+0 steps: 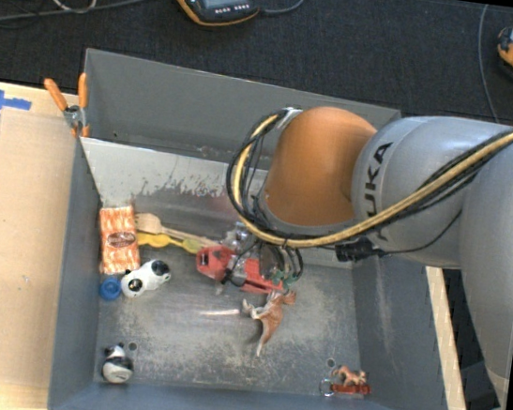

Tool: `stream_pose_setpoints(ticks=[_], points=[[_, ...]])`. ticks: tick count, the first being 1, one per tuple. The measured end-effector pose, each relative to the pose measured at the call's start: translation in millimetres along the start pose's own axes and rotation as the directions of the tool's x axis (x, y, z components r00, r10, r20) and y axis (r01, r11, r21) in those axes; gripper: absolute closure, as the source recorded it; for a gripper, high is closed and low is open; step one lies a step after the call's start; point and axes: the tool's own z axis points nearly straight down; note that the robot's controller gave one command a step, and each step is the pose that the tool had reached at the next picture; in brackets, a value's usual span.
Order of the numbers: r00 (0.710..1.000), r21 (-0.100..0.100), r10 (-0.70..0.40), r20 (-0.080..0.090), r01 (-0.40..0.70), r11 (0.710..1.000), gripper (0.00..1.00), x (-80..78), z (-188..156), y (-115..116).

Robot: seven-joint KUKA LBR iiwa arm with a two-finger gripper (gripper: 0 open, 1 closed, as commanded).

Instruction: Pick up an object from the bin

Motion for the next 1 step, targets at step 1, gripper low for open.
stream_pose_setpoints(ticks=[1], points=[[1.000, -0.001, 0.000, 0.004, 0.000, 1.000, 1.00, -0.9, -34.9, 0.3]])
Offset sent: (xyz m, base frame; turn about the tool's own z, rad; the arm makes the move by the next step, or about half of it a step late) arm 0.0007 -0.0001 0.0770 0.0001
